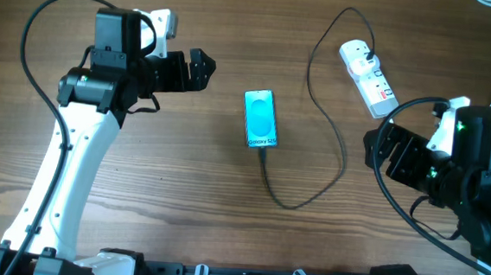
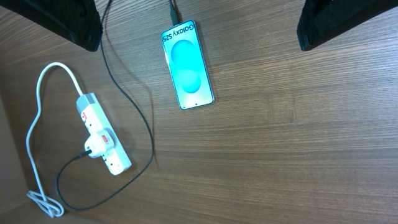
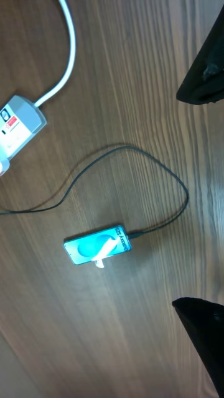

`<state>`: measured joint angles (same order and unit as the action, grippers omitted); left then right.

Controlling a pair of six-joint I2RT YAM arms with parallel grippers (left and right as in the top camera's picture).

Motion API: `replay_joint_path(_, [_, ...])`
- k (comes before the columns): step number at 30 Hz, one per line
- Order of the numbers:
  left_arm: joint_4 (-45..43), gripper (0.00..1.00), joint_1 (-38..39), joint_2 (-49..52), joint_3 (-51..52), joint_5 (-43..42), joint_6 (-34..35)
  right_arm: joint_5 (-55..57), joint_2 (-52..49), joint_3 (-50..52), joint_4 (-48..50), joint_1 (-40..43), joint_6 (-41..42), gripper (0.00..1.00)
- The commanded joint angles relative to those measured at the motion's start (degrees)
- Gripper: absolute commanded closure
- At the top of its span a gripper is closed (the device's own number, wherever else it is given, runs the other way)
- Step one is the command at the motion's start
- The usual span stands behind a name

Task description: Plug charger to phone and switch on socket

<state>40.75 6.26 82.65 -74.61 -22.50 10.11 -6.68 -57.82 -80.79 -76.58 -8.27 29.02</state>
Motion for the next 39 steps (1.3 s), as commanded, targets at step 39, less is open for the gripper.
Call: replay_joint_path(39, [-0.17,0.0,0.11,-0.37,-0.07,0.11,-0.9,2.38,12.22,0.68,-0.39,-0.28,2.75,0.0])
